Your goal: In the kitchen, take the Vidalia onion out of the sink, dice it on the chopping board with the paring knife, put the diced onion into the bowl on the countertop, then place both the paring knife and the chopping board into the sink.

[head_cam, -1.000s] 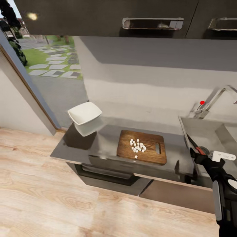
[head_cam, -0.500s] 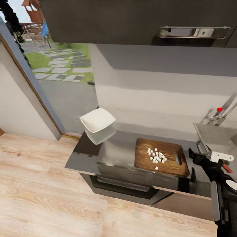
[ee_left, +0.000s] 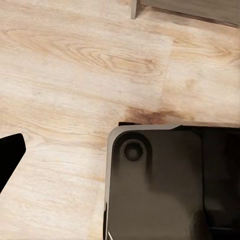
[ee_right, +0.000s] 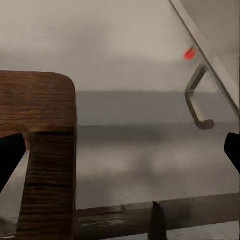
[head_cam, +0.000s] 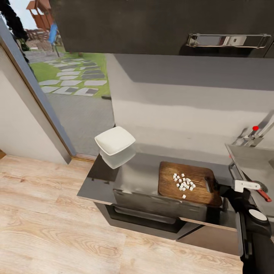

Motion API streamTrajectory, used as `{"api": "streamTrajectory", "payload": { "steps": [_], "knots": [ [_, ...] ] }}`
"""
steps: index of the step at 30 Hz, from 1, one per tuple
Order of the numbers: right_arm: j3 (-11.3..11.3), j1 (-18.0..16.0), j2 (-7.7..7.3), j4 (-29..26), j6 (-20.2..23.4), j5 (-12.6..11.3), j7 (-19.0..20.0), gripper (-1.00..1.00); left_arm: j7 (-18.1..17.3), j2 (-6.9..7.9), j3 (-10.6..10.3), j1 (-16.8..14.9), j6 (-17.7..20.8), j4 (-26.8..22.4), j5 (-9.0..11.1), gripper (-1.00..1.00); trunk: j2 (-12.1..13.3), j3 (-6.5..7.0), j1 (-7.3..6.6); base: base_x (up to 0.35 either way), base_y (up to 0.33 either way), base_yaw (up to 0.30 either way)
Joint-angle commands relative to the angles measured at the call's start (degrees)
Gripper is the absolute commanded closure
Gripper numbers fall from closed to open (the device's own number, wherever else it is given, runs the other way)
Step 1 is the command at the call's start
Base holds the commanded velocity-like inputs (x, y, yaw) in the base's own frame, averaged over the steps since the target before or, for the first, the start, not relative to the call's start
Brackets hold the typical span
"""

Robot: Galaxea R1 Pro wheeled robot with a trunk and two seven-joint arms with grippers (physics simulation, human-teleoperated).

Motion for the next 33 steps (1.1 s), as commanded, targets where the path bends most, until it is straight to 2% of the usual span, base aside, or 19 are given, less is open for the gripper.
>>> {"api": "streamTrajectory", "payload": {
  "steps": [1, 3, 7, 19, 33],
  "knots": [
    [-0.1, 0.0, 0.34, -0.1, 0.2, 1.8, 0.8, -1.0, 0.3, 0.1, -0.4, 0.0, -0.1, -0.1, 0.6, -1.0, -0.1, -0.09, 0.03, 0.0, 0.0, 0.0],
    [-0.2, 0.0, 0.65, -0.1, 0.3, 3.3, 3.5, -1.0, 0.3, 0.1, -0.4, 0.0, -0.1, -0.1, 0.6, -1.0, -0.1, -0.09, 0.03, 0.0, 0.0, 0.0],
    [-0.2, 0.0, 0.73, -0.1, 0.3, 3.8, 6.3, -1.0, 0.3, 0.1, -0.4, 0.0, -0.1, 0.0, 0.6, -1.0, -0.1, -0.09, 0.03, 0.0, 0.0, 0.0],
    [-0.2, -0.1, 0.75, -0.2, 0.3, 3.9, 6.8, -1.0, 0.3, 0.1, -0.4, 0.0, -0.1, -0.1, 0.6, -1.0, -0.1, -0.13, 0.03, 0.0, 0.0, 0.0],
    [-0.2, -0.1, 0.76, -0.1, 0.4, 3.9, 6.8, -1.0, 0.3, 0.08, -0.4, 0.0, 0.0, 0.0, 0.6, -1.0, -0.1, -1.22, 0.03, 0.0, -0.018, 0.0]
  ]
}}
